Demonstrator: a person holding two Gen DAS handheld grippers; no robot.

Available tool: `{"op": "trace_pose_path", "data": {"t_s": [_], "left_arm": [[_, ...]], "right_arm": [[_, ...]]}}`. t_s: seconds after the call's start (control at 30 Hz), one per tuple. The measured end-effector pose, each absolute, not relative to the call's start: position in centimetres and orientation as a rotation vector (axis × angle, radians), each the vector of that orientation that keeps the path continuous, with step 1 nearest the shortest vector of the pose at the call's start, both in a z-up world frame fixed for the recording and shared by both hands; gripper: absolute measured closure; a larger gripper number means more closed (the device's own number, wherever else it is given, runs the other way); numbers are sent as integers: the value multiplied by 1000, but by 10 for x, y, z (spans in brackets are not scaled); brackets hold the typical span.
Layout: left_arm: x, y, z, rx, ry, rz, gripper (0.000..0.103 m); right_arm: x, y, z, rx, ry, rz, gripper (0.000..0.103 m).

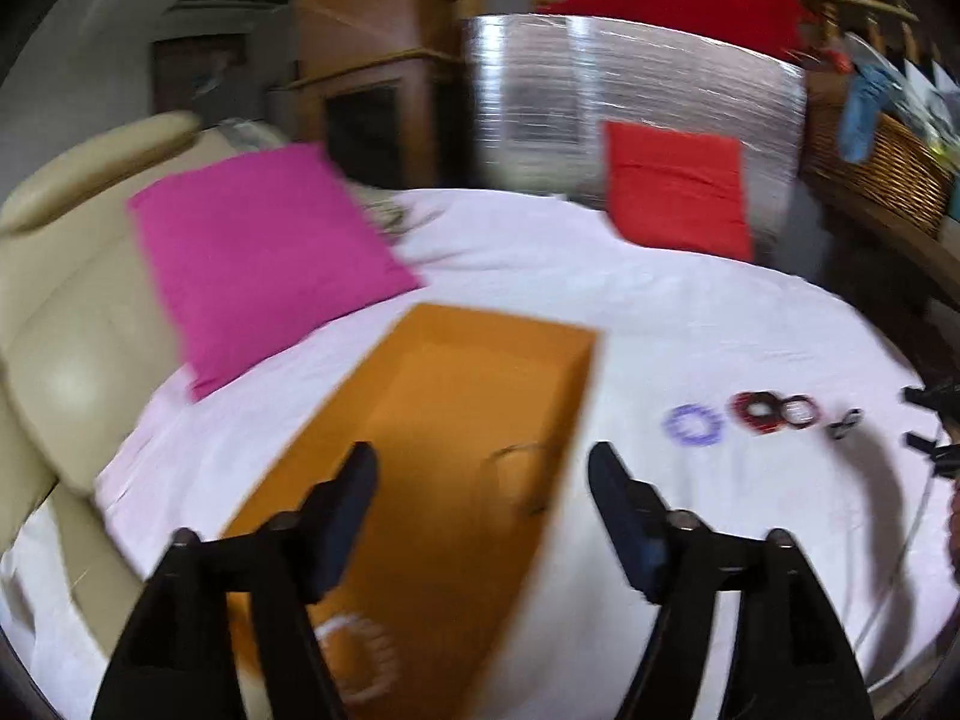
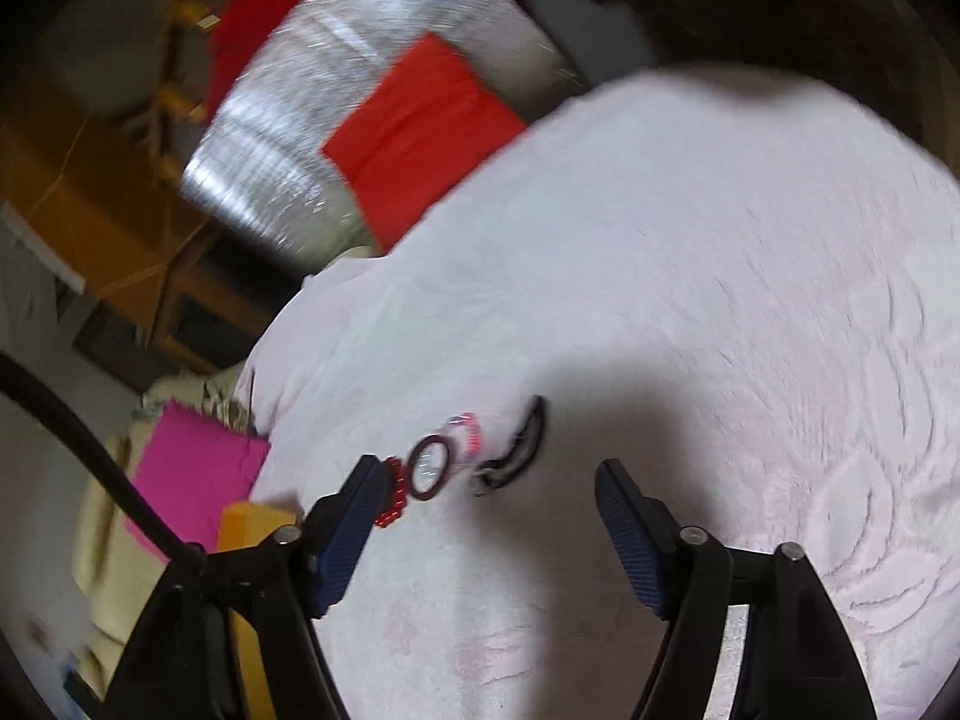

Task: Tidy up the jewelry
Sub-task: 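Grasp the black strap keychain with the right tool while the left tool grasps the dark brown ring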

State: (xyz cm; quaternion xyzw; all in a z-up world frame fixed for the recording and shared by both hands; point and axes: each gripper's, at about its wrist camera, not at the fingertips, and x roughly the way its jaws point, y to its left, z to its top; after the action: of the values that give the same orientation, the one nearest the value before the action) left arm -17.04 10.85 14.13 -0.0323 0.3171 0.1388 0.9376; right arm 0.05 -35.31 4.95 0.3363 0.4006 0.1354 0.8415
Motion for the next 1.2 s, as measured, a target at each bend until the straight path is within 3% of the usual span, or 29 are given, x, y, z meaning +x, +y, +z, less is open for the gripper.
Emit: {"op": "trace_pose_path", "data": {"t_s": [0.3, 0.6, 0.63, 0.7, 0.77, 0.83, 0.87, 0.93, 0.97, 1.0, 1.1, 1.2], "left_arm": [[-60, 8, 109, -42, 751, 88, 28], [-18, -29, 60, -31, 782, -21, 28], [-16, -32, 59, -29, 782, -34, 28], [-7, -41, 53, -21, 791, -79, 28], [0, -50, 54, -7, 793, -121, 28], [6, -60, 53, 29, 786, -143, 28], [11, -66, 51, 53, 787, -146, 30], [21, -73, 46, 57, 807, -167, 44], [25, -74, 44, 51, 822, -173, 58], [30, -76, 41, 44, 836, -179, 64], [38, -80, 35, 35, 865, -192, 66], [40, -87, 33, 39, 863, -222, 76]], "right_arm": [[32, -351, 16, 814, 925, 303, 37], [64, -337, -4, 821, 934, 301, 44], [67, -335, -6, 815, 936, 285, 47], [70, -333, -11, 808, 939, 269, 69], [70, -334, -15, 802, 932, 232, 83], [69, -337, -18, 820, 920, 226, 90], [68, -338, -18, 830, 911, 225, 94], [66, -341, -20, 828, 898, 216, 94], [66, -341, -21, 824, 893, 217, 95], [66, -341, -21, 817, 893, 222, 95], [66, -338, -20, 788, 891, 223, 95], [67, -336, -19, 783, 891, 223, 95]]}}
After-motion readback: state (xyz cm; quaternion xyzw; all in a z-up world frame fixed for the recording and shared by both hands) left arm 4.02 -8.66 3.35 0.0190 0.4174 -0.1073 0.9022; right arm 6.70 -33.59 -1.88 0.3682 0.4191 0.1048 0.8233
